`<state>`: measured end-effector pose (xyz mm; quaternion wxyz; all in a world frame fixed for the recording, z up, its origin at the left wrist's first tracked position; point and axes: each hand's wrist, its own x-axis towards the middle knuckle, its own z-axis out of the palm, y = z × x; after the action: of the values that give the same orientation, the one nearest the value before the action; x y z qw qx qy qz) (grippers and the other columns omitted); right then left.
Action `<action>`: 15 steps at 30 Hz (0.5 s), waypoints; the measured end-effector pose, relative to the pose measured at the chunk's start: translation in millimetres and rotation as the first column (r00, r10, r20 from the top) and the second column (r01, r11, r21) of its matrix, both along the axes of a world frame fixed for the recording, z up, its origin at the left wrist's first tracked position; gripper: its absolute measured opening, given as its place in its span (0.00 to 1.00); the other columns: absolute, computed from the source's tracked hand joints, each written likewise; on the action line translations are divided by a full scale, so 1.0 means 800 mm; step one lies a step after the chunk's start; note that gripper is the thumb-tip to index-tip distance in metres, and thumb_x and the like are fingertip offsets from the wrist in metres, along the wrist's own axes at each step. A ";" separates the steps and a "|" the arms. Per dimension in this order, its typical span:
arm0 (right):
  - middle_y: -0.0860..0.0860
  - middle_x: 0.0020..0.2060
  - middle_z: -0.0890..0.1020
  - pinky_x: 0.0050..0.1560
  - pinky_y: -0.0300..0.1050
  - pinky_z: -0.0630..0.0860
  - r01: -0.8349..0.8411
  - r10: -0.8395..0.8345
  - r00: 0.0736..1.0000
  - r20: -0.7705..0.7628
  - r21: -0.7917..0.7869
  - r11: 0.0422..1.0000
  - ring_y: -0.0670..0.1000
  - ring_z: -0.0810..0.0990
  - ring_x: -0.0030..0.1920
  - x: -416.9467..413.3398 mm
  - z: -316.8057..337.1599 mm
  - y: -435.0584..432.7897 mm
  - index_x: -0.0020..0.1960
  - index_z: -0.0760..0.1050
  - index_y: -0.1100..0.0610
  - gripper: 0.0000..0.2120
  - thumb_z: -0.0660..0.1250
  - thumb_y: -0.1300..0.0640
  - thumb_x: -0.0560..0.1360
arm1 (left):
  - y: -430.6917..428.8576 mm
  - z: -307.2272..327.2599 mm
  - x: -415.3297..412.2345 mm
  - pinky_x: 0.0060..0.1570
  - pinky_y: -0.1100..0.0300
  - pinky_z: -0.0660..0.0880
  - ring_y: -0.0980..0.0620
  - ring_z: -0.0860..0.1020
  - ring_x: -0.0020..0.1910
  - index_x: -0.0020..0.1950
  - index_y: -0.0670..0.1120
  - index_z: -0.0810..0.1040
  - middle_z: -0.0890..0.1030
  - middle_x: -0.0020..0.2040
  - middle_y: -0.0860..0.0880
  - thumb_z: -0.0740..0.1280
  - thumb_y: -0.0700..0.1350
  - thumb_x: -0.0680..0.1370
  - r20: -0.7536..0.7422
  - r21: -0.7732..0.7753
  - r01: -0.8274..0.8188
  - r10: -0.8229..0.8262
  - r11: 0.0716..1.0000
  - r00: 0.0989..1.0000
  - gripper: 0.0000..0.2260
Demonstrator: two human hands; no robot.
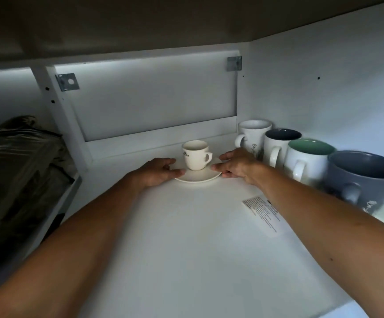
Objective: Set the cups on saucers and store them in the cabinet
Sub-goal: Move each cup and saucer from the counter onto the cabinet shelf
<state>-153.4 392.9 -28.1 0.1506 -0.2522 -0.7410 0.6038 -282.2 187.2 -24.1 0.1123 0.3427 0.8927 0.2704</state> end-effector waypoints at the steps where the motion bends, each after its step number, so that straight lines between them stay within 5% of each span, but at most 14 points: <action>1: 0.54 0.57 0.78 0.38 0.37 0.82 0.001 -0.001 1.000 0.004 0.005 1.000 0.48 0.83 0.39 -0.003 -0.001 0.003 0.67 0.73 0.64 0.30 0.79 0.66 0.68 | 0.003 0.000 -0.003 0.66 0.58 0.67 0.50 0.72 0.65 0.76 0.52 0.65 0.74 0.66 0.49 0.66 0.64 0.74 -0.018 -0.020 0.000 -0.001 1.000 1.000 0.33; 10: 0.54 0.55 0.79 0.48 0.45 0.82 0.070 -0.073 0.997 0.036 0.057 0.996 0.52 0.83 0.42 -0.019 -0.004 0.007 0.66 0.75 0.65 0.28 0.79 0.65 0.68 | 0.016 0.002 -0.017 0.64 0.59 0.67 0.49 0.71 0.67 0.76 0.53 0.64 0.73 0.67 0.49 0.63 0.66 0.75 -0.085 -0.133 0.018 -0.030 0.991 0.996 0.33; 15: 0.58 0.45 0.84 0.54 0.49 0.82 0.097 -0.129 0.988 0.087 0.303 0.948 0.55 0.84 0.38 -0.020 -0.006 0.006 0.59 0.79 0.64 0.20 0.77 0.55 0.72 | 0.018 -0.002 -0.014 0.62 0.60 0.67 0.49 0.72 0.66 0.77 0.53 0.63 0.74 0.67 0.49 0.62 0.66 0.76 -0.108 -0.115 -0.010 -0.003 0.993 0.994 0.33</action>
<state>-169.3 397.9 -32.9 0.1819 -0.3003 -0.8147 0.4616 -293.2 201.8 -25.4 0.0830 0.3482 0.9122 0.1996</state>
